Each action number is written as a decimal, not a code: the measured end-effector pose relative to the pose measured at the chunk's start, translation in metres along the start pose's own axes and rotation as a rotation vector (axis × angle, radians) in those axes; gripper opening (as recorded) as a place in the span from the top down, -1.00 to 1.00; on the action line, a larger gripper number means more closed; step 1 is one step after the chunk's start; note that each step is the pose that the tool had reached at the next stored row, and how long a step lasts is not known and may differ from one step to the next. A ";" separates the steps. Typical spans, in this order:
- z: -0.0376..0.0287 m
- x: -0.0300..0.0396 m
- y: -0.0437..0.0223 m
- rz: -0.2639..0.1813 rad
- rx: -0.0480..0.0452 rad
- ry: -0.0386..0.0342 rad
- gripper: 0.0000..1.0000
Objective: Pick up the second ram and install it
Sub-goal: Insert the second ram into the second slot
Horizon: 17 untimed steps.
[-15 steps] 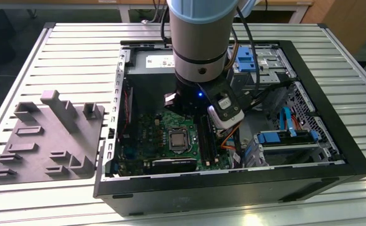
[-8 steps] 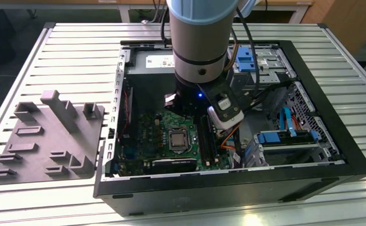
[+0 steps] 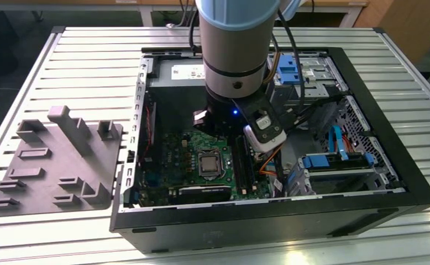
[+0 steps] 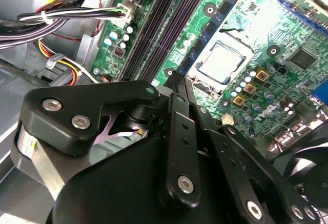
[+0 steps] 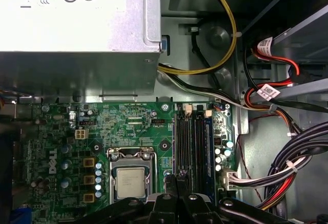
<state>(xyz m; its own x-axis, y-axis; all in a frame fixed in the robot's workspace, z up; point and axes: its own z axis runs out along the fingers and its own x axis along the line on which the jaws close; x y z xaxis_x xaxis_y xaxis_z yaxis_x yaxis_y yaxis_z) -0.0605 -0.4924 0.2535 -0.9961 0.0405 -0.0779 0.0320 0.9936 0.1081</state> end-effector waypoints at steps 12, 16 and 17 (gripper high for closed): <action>0.0027 -0.0009 -0.0003 0.000 -0.0020 0.0000 0.76; 0.0038 -0.0030 -0.0003 0.003 -0.0017 -0.0002 0.76; 0.0040 -0.0034 -0.0003 0.004 -0.0017 -0.0003 0.76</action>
<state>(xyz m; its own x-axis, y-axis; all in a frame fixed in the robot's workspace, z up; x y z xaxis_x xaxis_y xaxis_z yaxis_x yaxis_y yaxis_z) -0.0568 -0.4925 0.2498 -0.9960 0.0443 -0.0778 0.0356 0.9933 0.1100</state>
